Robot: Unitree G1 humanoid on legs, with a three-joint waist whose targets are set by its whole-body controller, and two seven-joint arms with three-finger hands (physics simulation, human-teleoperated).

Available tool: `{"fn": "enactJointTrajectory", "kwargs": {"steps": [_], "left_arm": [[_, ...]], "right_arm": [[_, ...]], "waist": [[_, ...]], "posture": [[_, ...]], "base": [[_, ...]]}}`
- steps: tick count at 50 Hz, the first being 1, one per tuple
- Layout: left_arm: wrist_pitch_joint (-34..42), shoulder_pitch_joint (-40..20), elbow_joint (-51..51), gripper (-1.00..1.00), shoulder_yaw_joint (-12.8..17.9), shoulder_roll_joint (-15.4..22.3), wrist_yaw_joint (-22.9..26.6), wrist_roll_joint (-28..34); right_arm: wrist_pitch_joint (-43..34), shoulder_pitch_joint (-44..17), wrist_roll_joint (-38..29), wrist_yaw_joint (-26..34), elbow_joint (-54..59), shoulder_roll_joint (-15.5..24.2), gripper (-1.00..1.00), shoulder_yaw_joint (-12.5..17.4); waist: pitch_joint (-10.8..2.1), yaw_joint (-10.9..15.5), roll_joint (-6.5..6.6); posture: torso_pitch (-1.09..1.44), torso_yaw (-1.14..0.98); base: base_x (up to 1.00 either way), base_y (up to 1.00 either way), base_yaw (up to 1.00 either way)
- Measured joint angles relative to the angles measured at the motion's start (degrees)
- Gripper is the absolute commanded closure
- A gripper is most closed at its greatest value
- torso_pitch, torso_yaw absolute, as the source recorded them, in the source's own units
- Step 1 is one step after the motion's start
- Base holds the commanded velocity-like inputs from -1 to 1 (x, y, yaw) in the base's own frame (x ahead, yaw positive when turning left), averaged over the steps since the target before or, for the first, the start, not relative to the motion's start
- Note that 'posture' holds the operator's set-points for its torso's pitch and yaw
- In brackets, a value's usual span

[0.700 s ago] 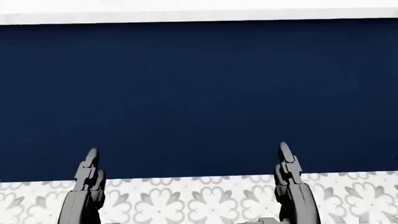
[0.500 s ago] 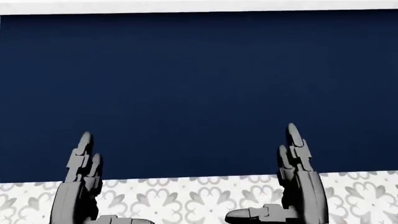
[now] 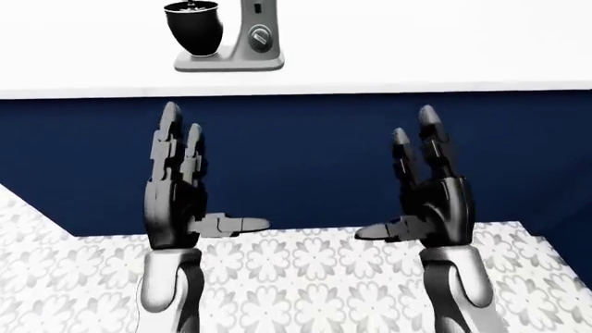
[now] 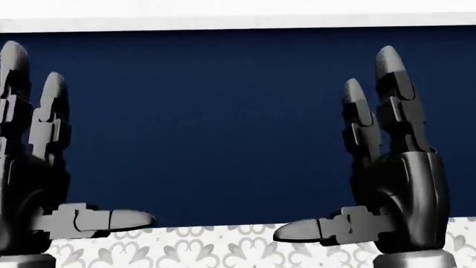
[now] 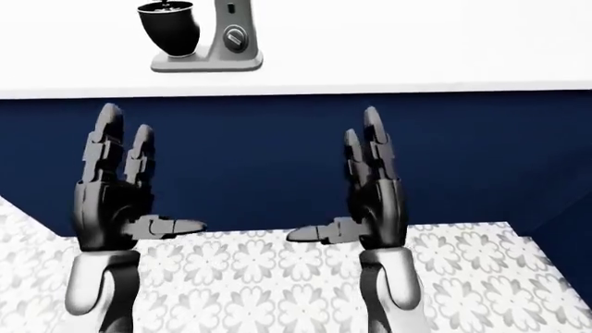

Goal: Open the stand mixer head.

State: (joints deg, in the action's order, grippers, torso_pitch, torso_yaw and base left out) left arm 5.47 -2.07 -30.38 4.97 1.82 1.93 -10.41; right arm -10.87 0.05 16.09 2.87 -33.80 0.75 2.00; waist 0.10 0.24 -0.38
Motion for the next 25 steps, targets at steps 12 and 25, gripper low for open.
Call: {"fn": "enactJointTrajectory", "kwargs": {"steps": [12,25], "left_arm": [[13.7,-7.7,-16.0,-1.0,4.5,3.3,-3.2,-7.2],[27.0,-18.8,-26.3,-1.0,12.5,12.9,-13.1,-20.4]], "right_arm": [[-21.3,-10.5,14.9,-10.5,-19.7,2.9,-1.0,5.3],[-24.2,-19.5,35.2,-27.9,-25.5,14.4,-1.0,8.4]], "waist": [[0.72,0.1,0.05],[1.93,0.2,0.15]], "posture": [[0.0,0.0],[0.0,0.0]], "base": [[0.0,0.0,0.0],[0.0,0.0,0.0]]}}
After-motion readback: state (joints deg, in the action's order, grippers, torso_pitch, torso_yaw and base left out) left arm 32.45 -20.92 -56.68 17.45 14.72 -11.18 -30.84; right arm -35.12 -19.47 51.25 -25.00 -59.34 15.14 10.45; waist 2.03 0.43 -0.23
